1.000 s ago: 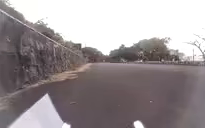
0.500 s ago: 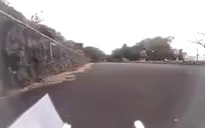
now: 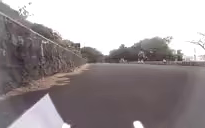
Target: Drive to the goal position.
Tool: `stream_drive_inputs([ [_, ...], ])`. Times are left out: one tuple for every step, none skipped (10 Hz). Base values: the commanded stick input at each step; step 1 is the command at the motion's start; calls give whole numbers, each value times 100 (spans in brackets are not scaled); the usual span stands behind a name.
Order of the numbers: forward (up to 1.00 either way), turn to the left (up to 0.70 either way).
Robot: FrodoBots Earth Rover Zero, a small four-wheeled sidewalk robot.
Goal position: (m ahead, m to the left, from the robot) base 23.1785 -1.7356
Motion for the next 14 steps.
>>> stream_drive_inputs([
  [100, 0],
  [100, 0],
  [100, -34],
  [100, -19],
  [100, -4],
  [100, -11],
  [100, -26],
  [100, -6],
  [100, -19],
  [100, -32],
  [100, -20],
  [100, -7],
  [100, -30],
  [100, -17],
])
